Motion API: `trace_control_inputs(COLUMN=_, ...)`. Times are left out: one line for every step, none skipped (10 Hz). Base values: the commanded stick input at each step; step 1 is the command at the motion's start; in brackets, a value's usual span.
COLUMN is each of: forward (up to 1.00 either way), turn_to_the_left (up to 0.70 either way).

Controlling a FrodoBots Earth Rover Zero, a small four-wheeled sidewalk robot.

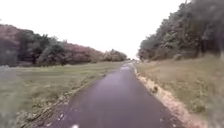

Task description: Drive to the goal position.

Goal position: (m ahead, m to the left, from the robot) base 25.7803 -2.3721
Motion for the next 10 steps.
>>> trace_control_inputs(forward=0.99, turn_to_the_left=0.0)
trace_control_inputs(forward=0.99, turn_to_the_left=0.0)
trace_control_inputs(forward=0.99, turn_to_the_left=-0.02)
trace_control_inputs(forward=0.99, turn_to_the_left=-0.25)
trace_control_inputs(forward=0.99, turn_to_the_left=-0.32)
trace_control_inputs(forward=0.99, turn_to_the_left=-0.3)
trace_control_inputs(forward=0.99, turn_to_the_left=0.0)
trace_control_inputs(forward=0.99, turn_to_the_left=0.0)
trace_control_inputs(forward=0.99, turn_to_the_left=0.0)
trace_control_inputs(forward=0.99, turn_to_the_left=0.0)
